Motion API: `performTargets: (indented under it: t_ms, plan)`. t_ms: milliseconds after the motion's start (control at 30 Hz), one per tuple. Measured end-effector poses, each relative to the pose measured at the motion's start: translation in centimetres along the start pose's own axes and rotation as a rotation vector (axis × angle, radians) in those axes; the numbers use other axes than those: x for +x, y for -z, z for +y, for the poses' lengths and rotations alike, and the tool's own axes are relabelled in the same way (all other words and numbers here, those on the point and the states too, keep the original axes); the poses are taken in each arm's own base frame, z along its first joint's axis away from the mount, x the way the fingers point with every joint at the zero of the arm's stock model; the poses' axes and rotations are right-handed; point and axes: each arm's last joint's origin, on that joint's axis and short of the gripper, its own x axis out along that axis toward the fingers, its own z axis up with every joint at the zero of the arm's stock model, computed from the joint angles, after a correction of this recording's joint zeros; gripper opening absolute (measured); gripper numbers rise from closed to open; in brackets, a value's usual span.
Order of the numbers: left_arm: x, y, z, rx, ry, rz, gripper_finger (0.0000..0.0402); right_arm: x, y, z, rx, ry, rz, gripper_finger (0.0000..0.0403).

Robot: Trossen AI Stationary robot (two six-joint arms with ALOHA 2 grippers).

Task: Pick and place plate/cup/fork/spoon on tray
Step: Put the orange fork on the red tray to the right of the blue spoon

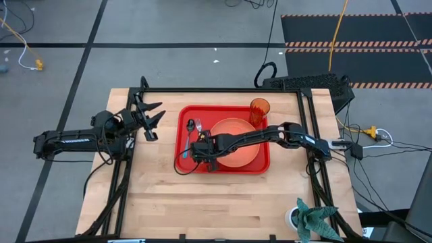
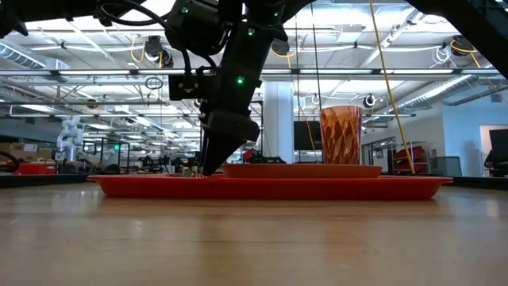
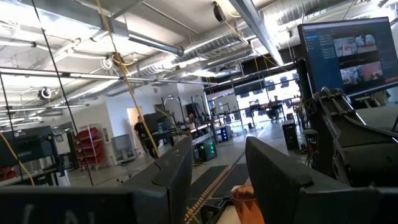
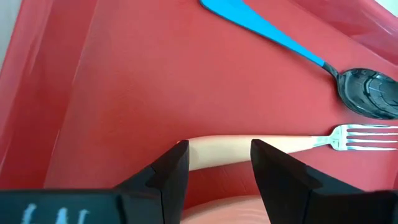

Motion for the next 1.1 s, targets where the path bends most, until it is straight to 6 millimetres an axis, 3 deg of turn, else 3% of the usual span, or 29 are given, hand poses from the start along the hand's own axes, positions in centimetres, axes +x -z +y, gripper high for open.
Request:
performTargets:
  t_ms: [167, 333, 533, 1100]
  plan:
    - [0.0, 0.0, 0.0, 0.0, 0.0, 0.0, 0.0152, 0.0, 0.0, 0.0, 0.027, -0.011, -0.003, 0.0164]
    - [0.0, 0.0, 0.0, 0.0, 0.0, 0.0, 0.0152, 0.0, -0.1, 0.2, 0.167, -0.128, -0.036, 0.0164]
    - [0.0, 0.0, 0.0, 0.0, 0.0, 0.0, 0.0152, 0.2, 0.0, -0.4, 0.363, -0.123, -0.027, 0.0164]
    - [0.0, 0.0, 0.0, -0.002, 0.0, 0.0, 0.0152, 1.0, 1.1, -0.9, 0.594, -0.119, 0.034, 0.0164]
